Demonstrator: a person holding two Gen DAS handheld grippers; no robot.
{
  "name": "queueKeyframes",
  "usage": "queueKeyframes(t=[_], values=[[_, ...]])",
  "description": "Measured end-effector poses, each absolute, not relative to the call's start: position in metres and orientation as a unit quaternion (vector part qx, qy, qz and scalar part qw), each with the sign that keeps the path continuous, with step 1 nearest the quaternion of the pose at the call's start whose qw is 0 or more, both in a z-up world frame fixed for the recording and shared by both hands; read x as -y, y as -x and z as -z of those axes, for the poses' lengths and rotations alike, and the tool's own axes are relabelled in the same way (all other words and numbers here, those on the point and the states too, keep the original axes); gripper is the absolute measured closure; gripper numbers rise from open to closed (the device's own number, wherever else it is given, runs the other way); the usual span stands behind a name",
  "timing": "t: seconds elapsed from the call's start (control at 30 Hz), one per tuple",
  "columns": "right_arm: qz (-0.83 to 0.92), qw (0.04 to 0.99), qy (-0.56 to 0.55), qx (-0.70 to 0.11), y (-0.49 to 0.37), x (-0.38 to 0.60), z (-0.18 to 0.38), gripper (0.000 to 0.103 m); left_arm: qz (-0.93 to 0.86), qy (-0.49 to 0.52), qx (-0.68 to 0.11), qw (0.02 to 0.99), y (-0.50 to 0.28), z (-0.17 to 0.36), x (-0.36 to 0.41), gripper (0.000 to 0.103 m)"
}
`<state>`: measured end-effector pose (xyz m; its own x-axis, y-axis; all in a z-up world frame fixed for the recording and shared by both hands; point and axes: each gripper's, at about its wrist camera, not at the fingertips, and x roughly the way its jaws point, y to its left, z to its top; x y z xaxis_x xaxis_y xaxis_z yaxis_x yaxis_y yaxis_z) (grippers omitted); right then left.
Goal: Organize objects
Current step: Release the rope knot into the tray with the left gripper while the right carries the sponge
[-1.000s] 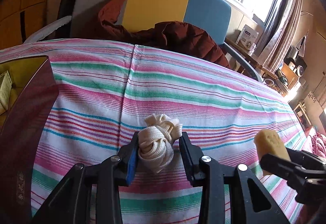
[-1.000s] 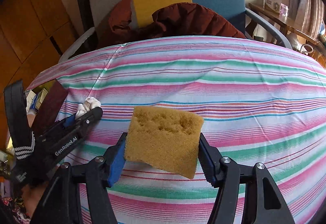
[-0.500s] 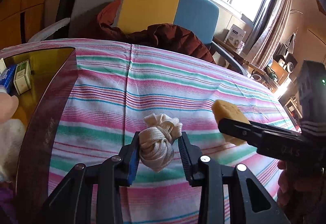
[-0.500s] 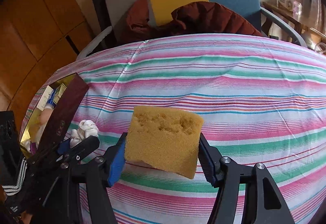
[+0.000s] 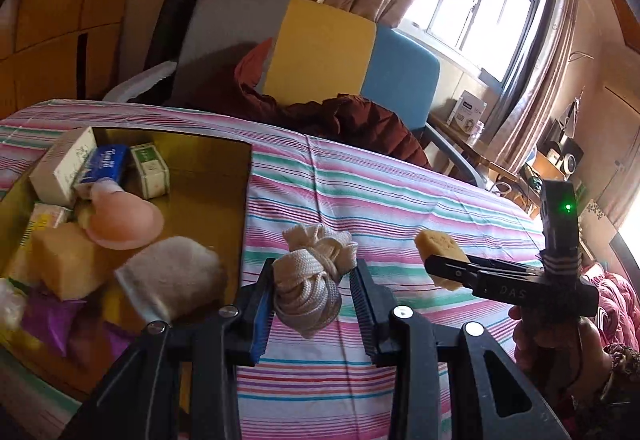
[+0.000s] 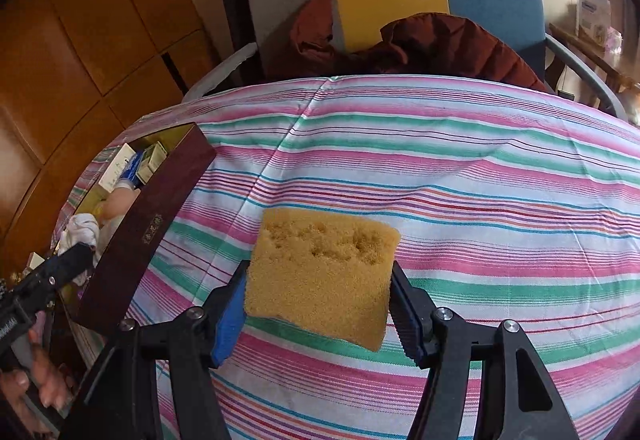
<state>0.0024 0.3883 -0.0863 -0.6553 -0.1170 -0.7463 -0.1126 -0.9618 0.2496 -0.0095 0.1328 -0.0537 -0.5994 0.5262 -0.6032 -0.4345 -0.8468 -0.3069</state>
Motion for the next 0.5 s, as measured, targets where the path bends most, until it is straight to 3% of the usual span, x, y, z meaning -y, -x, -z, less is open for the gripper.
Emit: queueKeyframes(t=[0.5], values=[[0.920,0.079,-0.374,0.093,-0.010,-0.353,0.075,0.038,-0.887,0.419,0.099,0.166,0.041,0.082,-0.043,0.065]])
